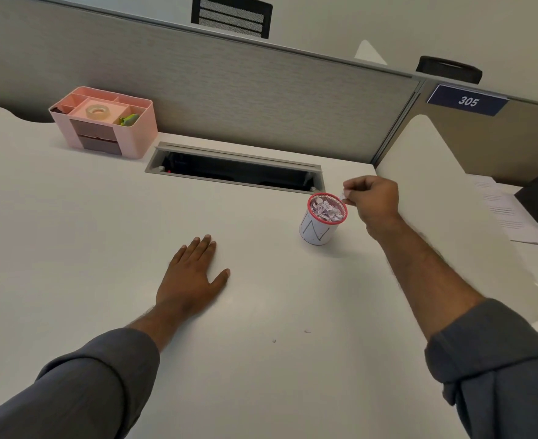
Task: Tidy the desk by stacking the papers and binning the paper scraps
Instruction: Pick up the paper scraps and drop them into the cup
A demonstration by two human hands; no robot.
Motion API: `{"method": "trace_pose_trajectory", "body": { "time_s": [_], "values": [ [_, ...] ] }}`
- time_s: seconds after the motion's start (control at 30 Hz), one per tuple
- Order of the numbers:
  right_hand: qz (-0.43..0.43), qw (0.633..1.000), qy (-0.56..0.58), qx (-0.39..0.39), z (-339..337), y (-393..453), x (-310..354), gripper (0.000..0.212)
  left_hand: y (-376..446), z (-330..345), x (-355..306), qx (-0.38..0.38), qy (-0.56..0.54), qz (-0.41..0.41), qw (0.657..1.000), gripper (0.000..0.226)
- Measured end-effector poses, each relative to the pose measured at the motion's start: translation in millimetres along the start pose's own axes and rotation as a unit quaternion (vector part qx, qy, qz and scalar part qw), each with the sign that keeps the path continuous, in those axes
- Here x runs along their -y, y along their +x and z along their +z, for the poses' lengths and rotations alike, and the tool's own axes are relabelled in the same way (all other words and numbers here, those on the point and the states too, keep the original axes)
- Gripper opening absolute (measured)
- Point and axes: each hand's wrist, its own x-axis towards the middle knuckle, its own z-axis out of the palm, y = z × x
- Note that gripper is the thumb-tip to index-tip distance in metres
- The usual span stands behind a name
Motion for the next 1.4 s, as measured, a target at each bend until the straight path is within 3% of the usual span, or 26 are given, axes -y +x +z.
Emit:
{"method": "trace_pose_trajectory", "body": {
  "time_s": [0.17,0.53,0.7,0.83,1.0,1.23,1.4],
  "values": [
    [-0.018,0.993,-0.114,0.014,9.3,16.2,-3.0,0.025,0.4,1.0,0.4,0.0,0.005,-0.002,1.0,0.078],
    [-0.04,0.993,-0.11,0.02,9.1,-13.9,-15.0,0.015,0.8,-0.3,0.2,-0.005,0.009,0.005,1.0,0.08],
    [-0.045,0.981,-0.125,0.14,1.2,-75.4,-44.0,0.011,0.0,-0.5,0.9,-0.005,0.028,0.008,1.0,0.081],
    [-0.068,0.935,-0.231,0.26,-7.4,-124.8,-75.4,0.009,1.0,0.8,0.2,0.004,0.03,0.007,1.0,0.082],
    [-0.058,0.894,-0.288,0.339,-16.0,-166.6,-94.8,0.013,1.0,0.4,-0.5,0.013,0.024,0.001,1.0,0.079],
    [-0.121,0.878,-0.347,0.308,-8.9,-191.2,-99.0,0.011,0.8,-1.2,-1.1,0.021,0.028,-0.003,0.999,0.078],
    [-0.121,0.886,-0.351,0.278,-3.5,-197.1,-102.3,0.016,0.6,-1.2,-0.9,0.023,0.026,-0.005,0.999,0.078]
  ]
}}
